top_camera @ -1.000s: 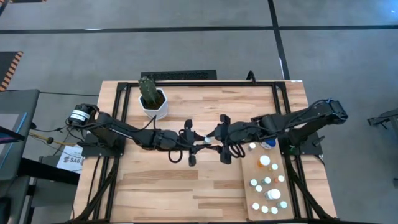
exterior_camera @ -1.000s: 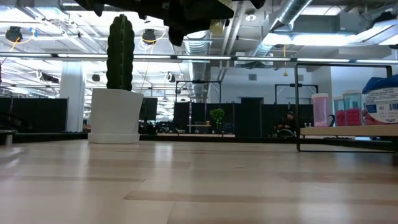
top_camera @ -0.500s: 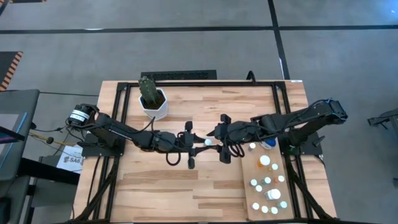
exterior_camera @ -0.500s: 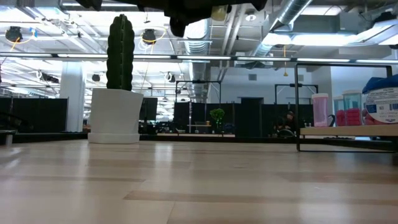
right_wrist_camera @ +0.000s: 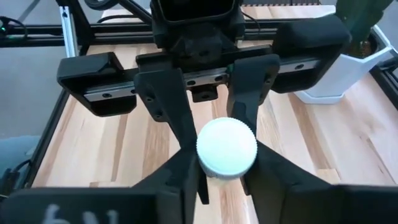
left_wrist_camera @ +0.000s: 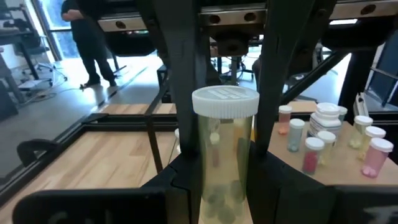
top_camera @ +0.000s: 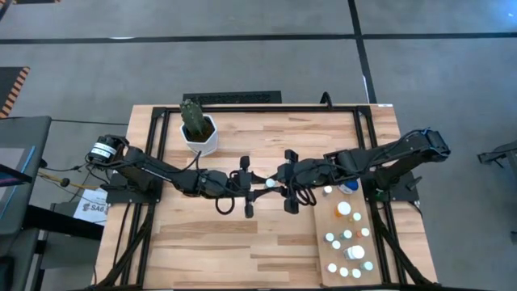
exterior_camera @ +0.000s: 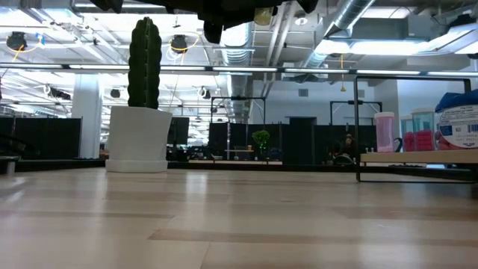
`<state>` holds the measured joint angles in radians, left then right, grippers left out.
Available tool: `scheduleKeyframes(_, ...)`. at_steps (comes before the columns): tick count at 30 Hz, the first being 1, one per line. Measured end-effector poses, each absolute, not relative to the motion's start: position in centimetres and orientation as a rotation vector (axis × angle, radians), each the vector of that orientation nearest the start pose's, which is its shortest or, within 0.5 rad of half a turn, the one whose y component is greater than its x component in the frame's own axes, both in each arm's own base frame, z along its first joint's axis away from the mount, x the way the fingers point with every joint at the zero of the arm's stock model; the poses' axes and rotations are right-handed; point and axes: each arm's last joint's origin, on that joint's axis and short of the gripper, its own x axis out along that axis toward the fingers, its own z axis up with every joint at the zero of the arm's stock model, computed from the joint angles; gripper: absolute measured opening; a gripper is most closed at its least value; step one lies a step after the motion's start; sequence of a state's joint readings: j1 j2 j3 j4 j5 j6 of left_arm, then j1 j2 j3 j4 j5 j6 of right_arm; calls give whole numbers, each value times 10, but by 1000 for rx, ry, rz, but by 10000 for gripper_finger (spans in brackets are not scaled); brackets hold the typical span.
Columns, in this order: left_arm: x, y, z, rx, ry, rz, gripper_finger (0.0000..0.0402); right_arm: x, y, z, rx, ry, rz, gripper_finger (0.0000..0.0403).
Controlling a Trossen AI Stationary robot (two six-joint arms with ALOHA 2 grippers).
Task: Pick and place medicine bottles onto shelf by color
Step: Put the yellow pill bottle on the shelf
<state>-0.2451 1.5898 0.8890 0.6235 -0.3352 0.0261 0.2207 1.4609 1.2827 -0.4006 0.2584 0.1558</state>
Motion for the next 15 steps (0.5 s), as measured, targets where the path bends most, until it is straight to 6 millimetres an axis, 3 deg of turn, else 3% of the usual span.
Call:
scheduleKeyframes(6, 338, -73, 249, 29, 61, 146, 77, 314, 63, 333, 14, 543, -80, 98)
scheduleKeyframes(15, 338, -74, 253, 13, 22, 147, 143, 306, 60, 340, 13, 538, -80, 101)
